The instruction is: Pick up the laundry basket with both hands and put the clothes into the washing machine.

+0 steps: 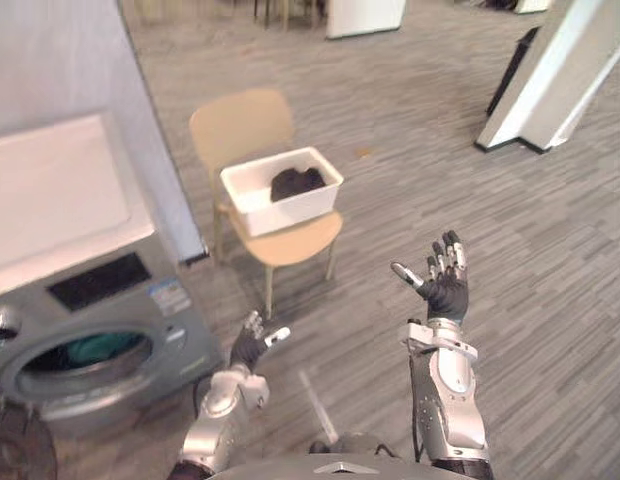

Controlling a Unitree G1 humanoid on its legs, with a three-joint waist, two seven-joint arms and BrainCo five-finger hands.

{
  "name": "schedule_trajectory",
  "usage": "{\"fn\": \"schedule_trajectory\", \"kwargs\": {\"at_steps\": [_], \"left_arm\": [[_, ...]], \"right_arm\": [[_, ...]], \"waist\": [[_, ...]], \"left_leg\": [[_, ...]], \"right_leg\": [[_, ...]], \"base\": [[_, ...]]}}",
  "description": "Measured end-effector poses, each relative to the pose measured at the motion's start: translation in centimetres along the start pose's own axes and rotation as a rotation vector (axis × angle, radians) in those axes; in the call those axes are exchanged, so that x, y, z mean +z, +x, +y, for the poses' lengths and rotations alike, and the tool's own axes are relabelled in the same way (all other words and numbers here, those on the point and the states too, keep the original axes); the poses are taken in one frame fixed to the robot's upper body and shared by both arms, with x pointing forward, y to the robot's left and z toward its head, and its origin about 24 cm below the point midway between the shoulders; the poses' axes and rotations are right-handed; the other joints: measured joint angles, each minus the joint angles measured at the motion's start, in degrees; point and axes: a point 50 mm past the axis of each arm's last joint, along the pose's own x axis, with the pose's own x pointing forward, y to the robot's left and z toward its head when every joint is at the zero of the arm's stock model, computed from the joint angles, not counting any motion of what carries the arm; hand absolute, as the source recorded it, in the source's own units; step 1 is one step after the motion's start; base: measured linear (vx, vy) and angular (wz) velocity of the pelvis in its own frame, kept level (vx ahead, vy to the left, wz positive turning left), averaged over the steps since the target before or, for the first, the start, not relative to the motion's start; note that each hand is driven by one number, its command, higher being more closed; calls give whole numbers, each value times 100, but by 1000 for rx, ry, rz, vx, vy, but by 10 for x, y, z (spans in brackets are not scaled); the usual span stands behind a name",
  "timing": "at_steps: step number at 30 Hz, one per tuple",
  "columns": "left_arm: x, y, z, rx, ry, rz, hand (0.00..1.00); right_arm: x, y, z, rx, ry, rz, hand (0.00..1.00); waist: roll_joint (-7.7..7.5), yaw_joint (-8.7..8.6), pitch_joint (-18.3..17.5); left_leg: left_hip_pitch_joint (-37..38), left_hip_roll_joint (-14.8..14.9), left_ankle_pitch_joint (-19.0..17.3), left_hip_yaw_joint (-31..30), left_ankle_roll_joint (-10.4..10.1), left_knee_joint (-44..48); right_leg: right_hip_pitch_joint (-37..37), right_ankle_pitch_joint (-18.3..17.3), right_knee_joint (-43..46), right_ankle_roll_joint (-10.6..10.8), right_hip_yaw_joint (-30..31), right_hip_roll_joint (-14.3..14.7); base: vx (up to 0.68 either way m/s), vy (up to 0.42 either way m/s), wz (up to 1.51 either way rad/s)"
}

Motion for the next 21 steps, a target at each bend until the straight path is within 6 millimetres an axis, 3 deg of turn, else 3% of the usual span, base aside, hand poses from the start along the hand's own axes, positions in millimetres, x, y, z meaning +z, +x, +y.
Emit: {"fn": "schedule_trajectory", "kwargs": {"at_steps": [4,6,8,9,10,11,13,14,15,16,17,18,21], "left_arm": [[3,0,-8,-34,5,-16,0],[7,0,-16,-61,0,-35,0],[11,1,-24,-88,-1,-50,0],[11,2,-25,-89,-6,-53,0],[12,2,-27,-95,-12,-59,0],[13,2,-29,-98,-16,-64,0],[13,2,-30,-98,-22,-64,0],[14,3,-31,-100,-24,-66,0],[15,3,-31,-103,-20,-69,0],[15,3,-30,-102,-12,-68,0],[11,3,-28,-99,18,-52,0],[7,2,-27,-101,43,-29,0],[8,2,-26,-98,69,-35,0]], "right_arm": [[-1,1,0,5,-69,7,0],[-2,4,-2,-19,-90,17,0],[-1,11,-3,-48,-91,12,0],[-1,13,-3,-50,-90,9,0],[-2,15,-4,-55,-93,12,0],[-6,15,-6,-54,-107,30,0],[-14,14,-6,-44,-153,62,0],[-20,13,-7,-38,-179,84,0],[-25,11,-7,-39,-200,103,0],[-28,10,-7,-42,-196,119,0],[-36,6,-6,-49,-187,163,0],[-43,-1,-9,-61,-189,202,0],[-56,-14,-15,-71,-202,276,0]], "waist": [[-12,34,-7],[-11,61,-29],[21,114,-48],[33,117,-55],[42,130,-66],[110,140,-118],[17,139,-216],[-34,144,-290],[-166,135,-298],[-284,127,-304],[-429,83,-356],[-433,-3,-362],[-360,-45,-358]], "left_leg": [[-689,-838,-383,352,-420,-646],[-994,-1557,-558,503,-759,-1732],[-1161,-2240,-493,547,-1015,-2941],[-1160,-2420,-419,557,-1104,-3305],[-999,-2728,-163,574,-1122,-4051],[-795,-2875,79,516,-673,-4490],[-648,-3092,89,400,-28,-4450],[-553,-3219,-86,412,-14,-4432],[-369,-3428,-237,414,-40,-4476],[-257,-3576,-300,418,-52,-4511],[-81,-3777,-401,347,-14,-4512],[123,-3886,-454,132,49,-4515],[395,-3931,-462,-281,59,-4674]], "right_leg": [[486,53,-562,-55,-12,1],[642,76,-743,61,-132,-86],[791,36,-871,145,-185,-193],[842,3,-882,202,-219,-228],[986,-112,-901,404,-267,-258],[1178,-315,-828,600,-279,-261],[1181,-639,-245,823,-349,-495],[708,-795,992,1074,-351,-826],[123,-635,2519,1395,-336,-1273],[-172,-421,3288,1603,-291,-1537],[-618,-66,4562,1614,-248,-2001],[-813,-3,5315,1455,-381,-2280],[-1100,-83,5515,1154,-505,-2404]], "base": [[240,-31,-4],[323,29,25],[342,57,17],[285,51,16],[373,72,15],[385,81,16],[392,134,11],[451,216,16],[361,195,17],[345,176,33],[350,128,59],[361,109,74],[292,48,78]]}}
